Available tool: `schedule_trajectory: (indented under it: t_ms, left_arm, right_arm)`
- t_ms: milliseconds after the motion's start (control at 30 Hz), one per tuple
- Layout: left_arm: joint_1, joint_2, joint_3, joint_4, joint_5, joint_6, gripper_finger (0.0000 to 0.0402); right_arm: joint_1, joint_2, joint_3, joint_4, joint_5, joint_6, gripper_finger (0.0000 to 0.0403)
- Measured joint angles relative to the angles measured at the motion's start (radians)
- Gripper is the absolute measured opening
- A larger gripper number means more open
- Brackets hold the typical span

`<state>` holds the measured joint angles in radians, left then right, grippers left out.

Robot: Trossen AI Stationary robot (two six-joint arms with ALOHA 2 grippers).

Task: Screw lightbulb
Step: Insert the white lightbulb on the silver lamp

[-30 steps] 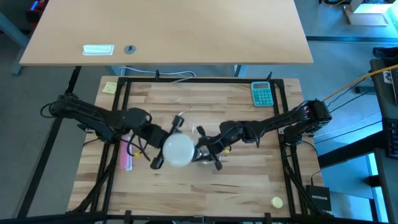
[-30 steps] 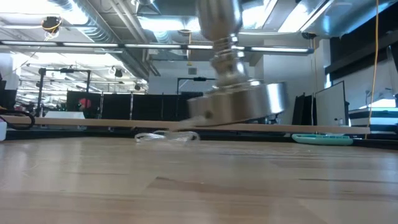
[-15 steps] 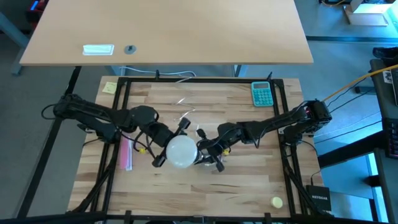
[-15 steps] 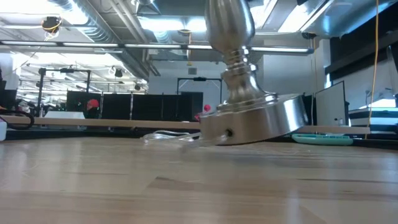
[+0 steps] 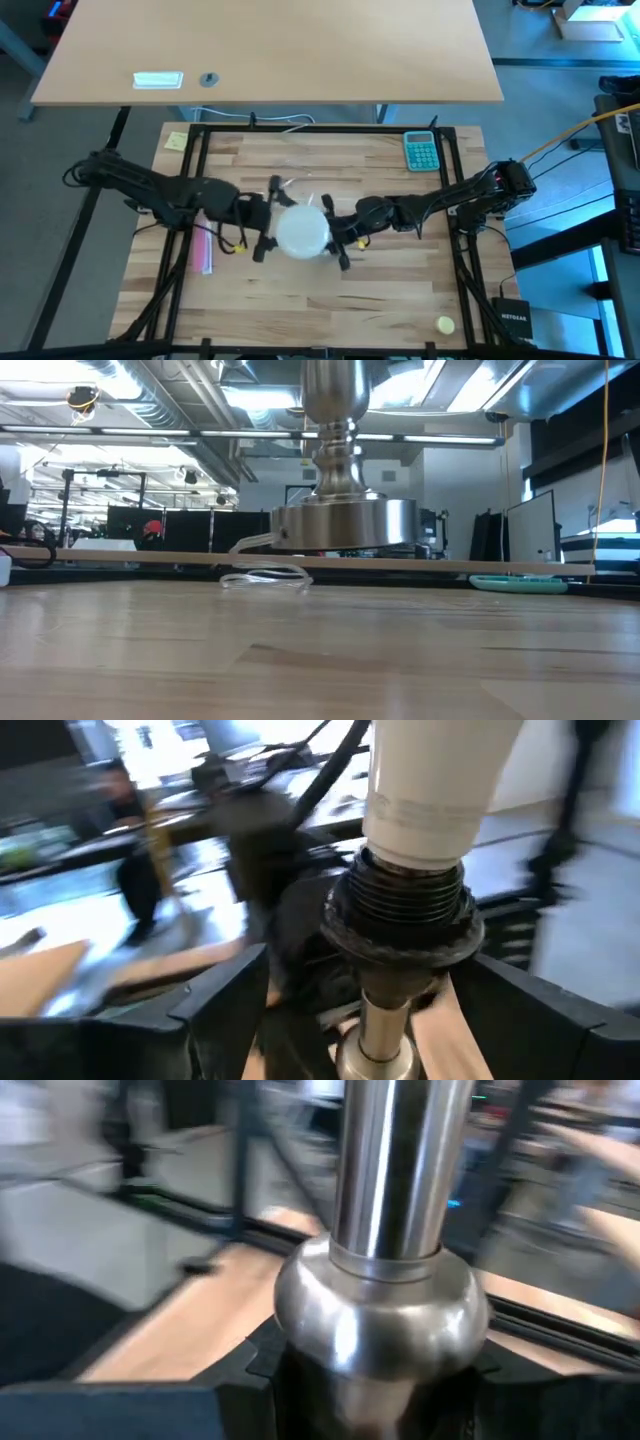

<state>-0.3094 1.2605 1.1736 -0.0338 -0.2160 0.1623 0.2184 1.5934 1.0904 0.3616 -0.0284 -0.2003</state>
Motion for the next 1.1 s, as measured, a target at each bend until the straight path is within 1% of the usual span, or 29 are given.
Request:
schedule_trajectory:
  t_ms: [67,167,233,267,367,400,467,533,600,700,900,1033,1100]
  left_arm:
    - [-0.038,-0.016,0.001,-0.030,-0.154,-0.017,0.0302]
    - [-0.087,-0.029,0.002,-0.032,-0.368,-0.017,0.0303]
    - [-0.109,-0.030,0.002,-0.026,-0.469,-0.022,0.0303]
    - [-0.113,-0.030,0.002,-0.030,-0.486,-0.031,0.0303]
    - [-0.112,-0.030,0.003,-0.039,-0.496,-0.088,0.0303]
    - [-0.112,-0.030,0.002,-0.025,-0.514,-0.111,0.0303]
    - [-0.119,-0.030,0.003,0.009,-0.601,-0.128,0.0303]
    - [-0.131,-0.030,0.003,0.071,-0.690,-0.093,0.0304]
    - [-0.137,-0.028,0.004,0.133,-0.704,-0.070,0.0304]
    - [-0.136,-0.005,0.005,0.239,-0.661,-0.038,0.0304]
    - [-0.107,0.069,0.005,0.451,-0.666,0.094,0.0304]
    - [-0.094,0.092,0.005,0.547,-0.654,0.155,0.0304]
    - [-0.090,0.092,0.005,0.561,-0.649,0.167,0.0303]
  right_arm:
    - [-0.011,-0.004,0.000,0.004,0.097,0.015,0.0140]
    - [-0.028,-0.004,-0.001,0.004,0.234,0.029,0.0140]
    - [-0.045,-0.002,-0.002,0.002,0.287,0.035,0.0140]
    - [-0.052,-0.001,-0.002,0.003,0.304,0.038,0.0140]
    - [-0.071,0.001,-0.002,0.000,0.303,0.044,0.0140]
    - [-0.075,0.001,-0.003,0.001,0.300,0.050,0.0140]
    - [-0.076,0.001,-0.003,0.002,0.307,0.054,0.0140]
    - [-0.078,0.001,-0.003,0.004,0.308,0.054,0.0140]
    - [-0.081,0.002,-0.003,0.004,0.308,0.059,0.0140]
    - [-0.082,0.003,-0.004,0.004,0.324,0.061,0.0140]
    - [-0.082,0.003,-0.004,0.002,0.332,0.061,0.0140]
    - [-0.082,0.003,-0.004,-0.001,0.332,0.061,0.0140]
    - [-0.082,0.003,-0.004,-0.004,0.332,0.061,0.0140]
